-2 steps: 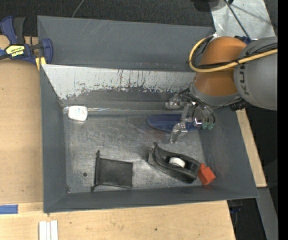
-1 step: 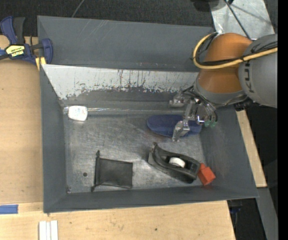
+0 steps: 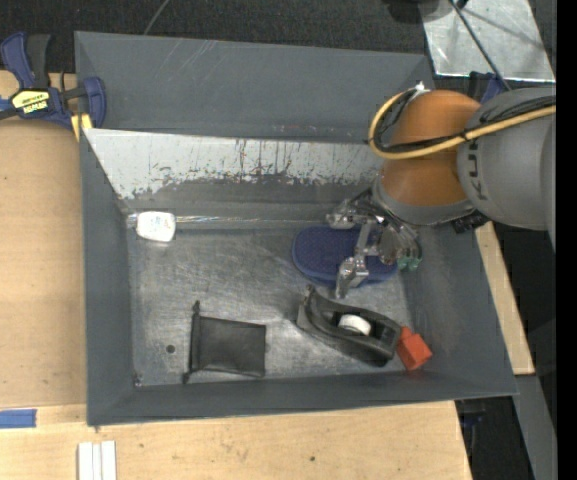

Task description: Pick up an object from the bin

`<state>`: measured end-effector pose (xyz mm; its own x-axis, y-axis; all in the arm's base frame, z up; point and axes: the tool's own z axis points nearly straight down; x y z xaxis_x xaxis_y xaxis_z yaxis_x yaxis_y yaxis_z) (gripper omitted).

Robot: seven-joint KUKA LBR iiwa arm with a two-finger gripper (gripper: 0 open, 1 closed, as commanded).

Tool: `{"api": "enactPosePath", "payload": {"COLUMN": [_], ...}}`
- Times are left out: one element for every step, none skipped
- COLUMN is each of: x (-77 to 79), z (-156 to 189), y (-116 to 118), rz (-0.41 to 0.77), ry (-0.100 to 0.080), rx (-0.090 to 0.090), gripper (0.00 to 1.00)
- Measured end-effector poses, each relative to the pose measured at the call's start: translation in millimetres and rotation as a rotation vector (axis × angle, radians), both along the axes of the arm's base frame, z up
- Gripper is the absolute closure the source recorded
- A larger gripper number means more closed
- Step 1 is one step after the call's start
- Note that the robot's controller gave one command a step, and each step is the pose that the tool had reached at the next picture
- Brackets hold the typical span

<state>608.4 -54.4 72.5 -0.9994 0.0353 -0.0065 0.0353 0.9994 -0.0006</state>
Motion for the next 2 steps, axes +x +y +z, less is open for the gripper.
{"api": "enactPosePath", "payload": {"x": [20.8, 22.8], "z": [0.7, 1.7], "y": [-53.0, -54.4], "rz": [0.234, 0.231], "ry": [0.008, -0.003], "rx": [0.013, 0.007], "gripper": [0.0, 1.0]}}
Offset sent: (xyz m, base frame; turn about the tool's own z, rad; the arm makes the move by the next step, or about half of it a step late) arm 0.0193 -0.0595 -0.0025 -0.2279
